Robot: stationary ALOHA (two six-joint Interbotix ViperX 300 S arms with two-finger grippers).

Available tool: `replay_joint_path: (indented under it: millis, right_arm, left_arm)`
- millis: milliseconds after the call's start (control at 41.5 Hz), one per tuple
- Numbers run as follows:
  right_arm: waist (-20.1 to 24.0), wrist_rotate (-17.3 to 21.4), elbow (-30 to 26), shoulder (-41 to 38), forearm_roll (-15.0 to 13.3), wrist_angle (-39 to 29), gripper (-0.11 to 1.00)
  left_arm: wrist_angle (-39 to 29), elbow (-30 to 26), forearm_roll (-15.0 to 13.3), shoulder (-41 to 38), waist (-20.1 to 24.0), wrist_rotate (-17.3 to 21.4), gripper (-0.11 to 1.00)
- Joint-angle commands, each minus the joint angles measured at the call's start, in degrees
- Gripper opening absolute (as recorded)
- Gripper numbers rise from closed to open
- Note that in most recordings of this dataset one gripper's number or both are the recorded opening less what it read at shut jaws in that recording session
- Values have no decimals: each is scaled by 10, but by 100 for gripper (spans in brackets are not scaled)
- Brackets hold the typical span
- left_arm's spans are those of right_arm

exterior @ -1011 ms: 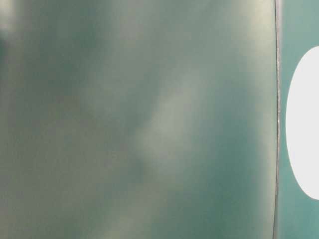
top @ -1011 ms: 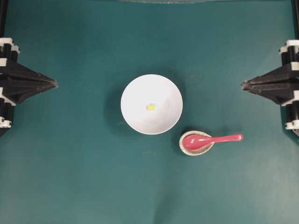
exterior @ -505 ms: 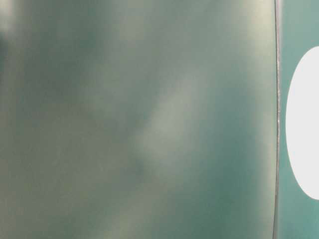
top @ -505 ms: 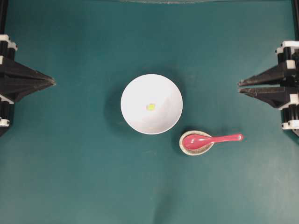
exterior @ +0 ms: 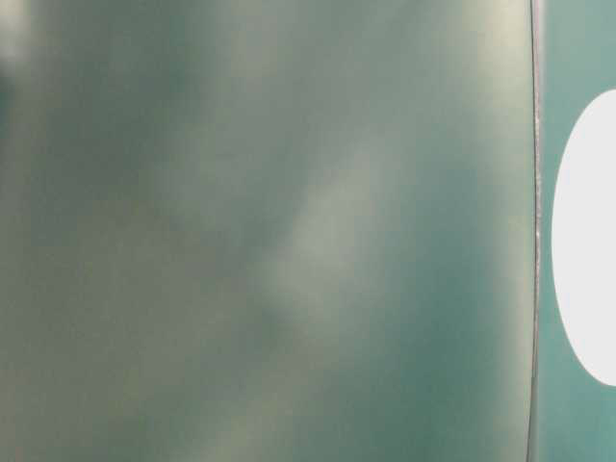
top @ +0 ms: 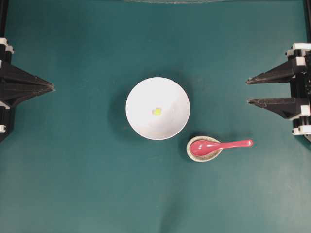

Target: Scoop the yellow hexagonal prism block from the bowl with a spoon using the right arm.

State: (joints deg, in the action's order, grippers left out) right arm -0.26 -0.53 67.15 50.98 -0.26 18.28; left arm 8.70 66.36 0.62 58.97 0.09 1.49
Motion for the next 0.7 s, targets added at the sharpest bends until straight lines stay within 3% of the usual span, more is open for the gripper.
replay_joint_path:
  millis: [0, 241, 674]
  right_arm:
    - [0, 4, -9, -7, -2, 8, 52]
    - [19, 8, 6, -46, 6, 46, 54]
    - [58, 9, 71, -156, 76, 214, 54]
  left_arm:
    - [4, -17, 2, -3, 1, -1, 1]
    - [5, -16, 2, -8, 1, 0, 1]
    - [20, -15, 2, -11, 1, 1, 1]
